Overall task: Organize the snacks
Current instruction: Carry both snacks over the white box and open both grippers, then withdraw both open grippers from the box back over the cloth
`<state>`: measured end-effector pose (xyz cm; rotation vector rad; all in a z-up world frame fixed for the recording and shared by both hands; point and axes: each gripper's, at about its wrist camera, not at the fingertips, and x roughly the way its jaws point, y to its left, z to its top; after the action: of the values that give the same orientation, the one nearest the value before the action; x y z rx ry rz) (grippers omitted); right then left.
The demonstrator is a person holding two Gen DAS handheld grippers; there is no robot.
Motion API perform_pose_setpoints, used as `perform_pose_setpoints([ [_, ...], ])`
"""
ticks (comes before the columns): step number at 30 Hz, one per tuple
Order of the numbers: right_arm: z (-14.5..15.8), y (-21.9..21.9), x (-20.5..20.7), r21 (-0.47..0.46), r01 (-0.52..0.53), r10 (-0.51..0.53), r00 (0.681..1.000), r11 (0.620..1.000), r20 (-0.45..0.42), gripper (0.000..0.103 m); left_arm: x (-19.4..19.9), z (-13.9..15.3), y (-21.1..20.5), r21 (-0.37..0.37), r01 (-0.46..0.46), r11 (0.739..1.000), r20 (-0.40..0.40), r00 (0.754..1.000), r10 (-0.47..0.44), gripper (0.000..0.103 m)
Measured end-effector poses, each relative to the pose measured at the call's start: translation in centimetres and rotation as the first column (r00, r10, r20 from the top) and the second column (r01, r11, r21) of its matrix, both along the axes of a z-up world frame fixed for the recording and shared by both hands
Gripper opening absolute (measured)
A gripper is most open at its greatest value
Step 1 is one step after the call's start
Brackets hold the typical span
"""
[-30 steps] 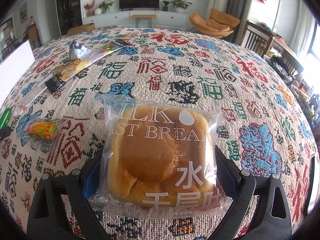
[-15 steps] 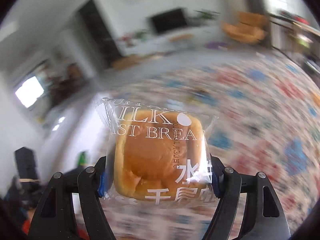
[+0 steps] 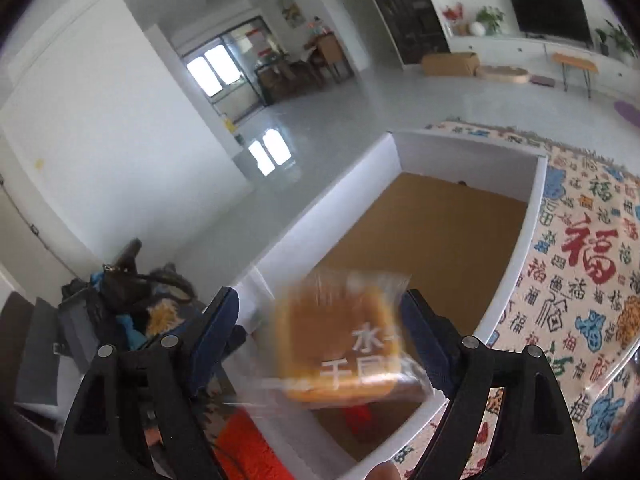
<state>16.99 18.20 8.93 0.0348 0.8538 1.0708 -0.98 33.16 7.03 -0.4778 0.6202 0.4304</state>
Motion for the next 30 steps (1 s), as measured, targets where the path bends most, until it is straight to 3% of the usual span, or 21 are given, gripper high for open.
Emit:
perform_pose_setpoints([
  [3,0.1,-1.3,0.8,-0.004,0.028,-0.028,0.999,1.000,0.039,0.086,0.8,-0.6,-0.5,-0.004,0.000,1.000,-0.012,1.000,0.000,0.089],
  [7,-0.3,-4.3,1.9,-0.027,0.113,-0.111,0.992,0.993,0.064,0.086,1.3,-0.1,-3.1,0.011,0.067,0.998,0.022,0.997,-0.068,0.089],
  [11,-4.6,-10.6,3.3,-0.086,0.261,-0.253,0.963,0.962,0.090,0.086,2.7,0.9,-7.4,0.051,0.188,0.981,0.024,0.982,-0.189,0.089],
  [13,-8.5,-15.5,3.8,-0.163,0.379,-0.358,0.922,0.911,0.146,0.086,3.3,1.3,-10.2,0.059,0.265,0.962,0.035,0.963,-0.267,0.089],
  [18,-15.6,-28.5,4.0,-0.336,0.618,-0.545,0.786,0.711,0.293,0.086,5.4,1.9,-19.4,0.058,0.493,0.868,0.060,0.866,-0.496,0.095],
  [19,-16.5,-30.9,4.1,-0.359,0.646,-0.573,0.763,0.674,0.299,0.086,6.2,1.3,-21.8,0.033,0.552,0.833,0.052,0.832,-0.553,0.099],
  [22,-19.0,-37.9,4.2,-0.409,0.723,-0.664,0.684,0.558,0.304,0.086,8.7,-1.5,-26.8,-0.029,0.649,0.761,-0.013,0.761,-0.649,0.099],
  [23,-19.5,-39.8,4.3,-0.401,0.735,-0.696,0.665,0.546,0.271,0.087,9.1,-2.9,-28.2,-0.035,0.671,0.741,-0.039,0.740,-0.672,0.099],
  [24,-19.2,-41.6,4.4,-0.345,0.749,-0.737,0.647,0.565,0.198,0.086,9.7,-4.1,-29.5,-0.034,0.691,0.722,-0.068,0.719,-0.692,0.099],
  [26,-19.1,-43.0,4.6,-0.336,0.784,-0.779,0.599,0.522,0.186,0.087,11.1,-7.6,-31.5,-0.021,0.718,0.696,-0.182,0.682,-0.709,0.099],
  [28,-19.1,-42.5,5.0,-0.362,0.774,-0.768,0.608,0.519,0.201,0.090,12.5,-10.5,-32.4,-0.005,0.713,0.701,-0.290,0.670,-0.684,0.099],
  [30,-19.1,-41.7,5.1,-0.387,0.770,-0.754,0.614,0.508,0.232,0.090,13.5,-12.1,-31.6,0.000,0.699,0.715,-0.325,0.676,-0.661,0.099],
])
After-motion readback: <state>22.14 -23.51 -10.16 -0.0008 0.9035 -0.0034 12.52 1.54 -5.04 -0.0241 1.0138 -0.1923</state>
